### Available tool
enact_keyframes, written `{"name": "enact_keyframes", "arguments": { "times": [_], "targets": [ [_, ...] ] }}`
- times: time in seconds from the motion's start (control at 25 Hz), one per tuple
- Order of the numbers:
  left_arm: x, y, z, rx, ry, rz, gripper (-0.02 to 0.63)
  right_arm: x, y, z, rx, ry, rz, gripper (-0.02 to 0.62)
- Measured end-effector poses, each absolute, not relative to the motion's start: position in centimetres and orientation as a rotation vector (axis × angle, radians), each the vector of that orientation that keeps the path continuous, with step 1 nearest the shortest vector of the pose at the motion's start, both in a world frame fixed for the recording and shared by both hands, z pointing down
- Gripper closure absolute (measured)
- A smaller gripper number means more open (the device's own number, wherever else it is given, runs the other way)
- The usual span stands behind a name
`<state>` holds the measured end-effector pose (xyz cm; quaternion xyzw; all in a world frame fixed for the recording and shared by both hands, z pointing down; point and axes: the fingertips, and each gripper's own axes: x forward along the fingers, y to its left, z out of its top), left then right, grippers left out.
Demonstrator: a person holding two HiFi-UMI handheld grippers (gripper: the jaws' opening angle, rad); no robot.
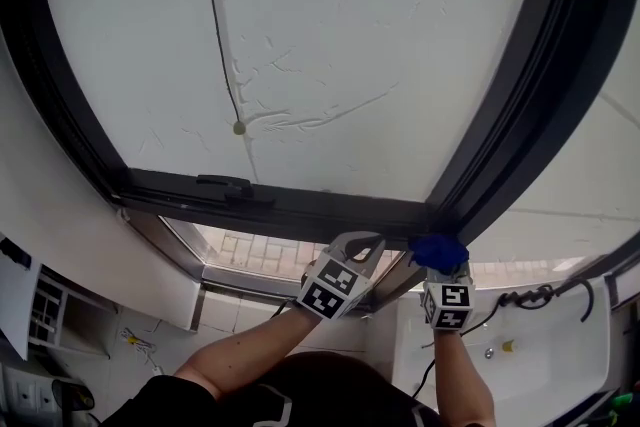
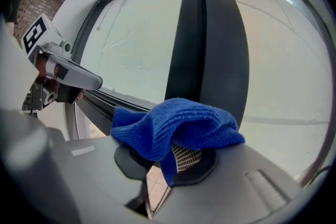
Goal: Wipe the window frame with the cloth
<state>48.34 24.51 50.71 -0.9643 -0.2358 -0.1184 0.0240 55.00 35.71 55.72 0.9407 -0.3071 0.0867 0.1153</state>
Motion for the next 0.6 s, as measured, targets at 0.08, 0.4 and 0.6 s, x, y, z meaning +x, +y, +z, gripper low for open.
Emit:
{"name": "enact_keyframes", "arguments": {
  "times": [0.08, 0.4, 0.6],
  "targets": [
    [48.7, 24.4, 51.1, -2.993, -0.715, -0.377, 0.614, 55.1, 35.7, 55.7, 2.751, -0.912, 0.231, 0.543],
    [49.3, 24.5, 52.2, -3.009, -0.686, -0.415, 0.614, 55.0, 35.1, 55.2, 2.708, -0.946, 0.194, 0.544],
    [48.8, 23.6, 53.3, -3.017, -0.635, -0.475, 0.614, 55.2, 35.1, 55.6, 2.686, -0.905, 0.145, 0.544]
  ]
}}
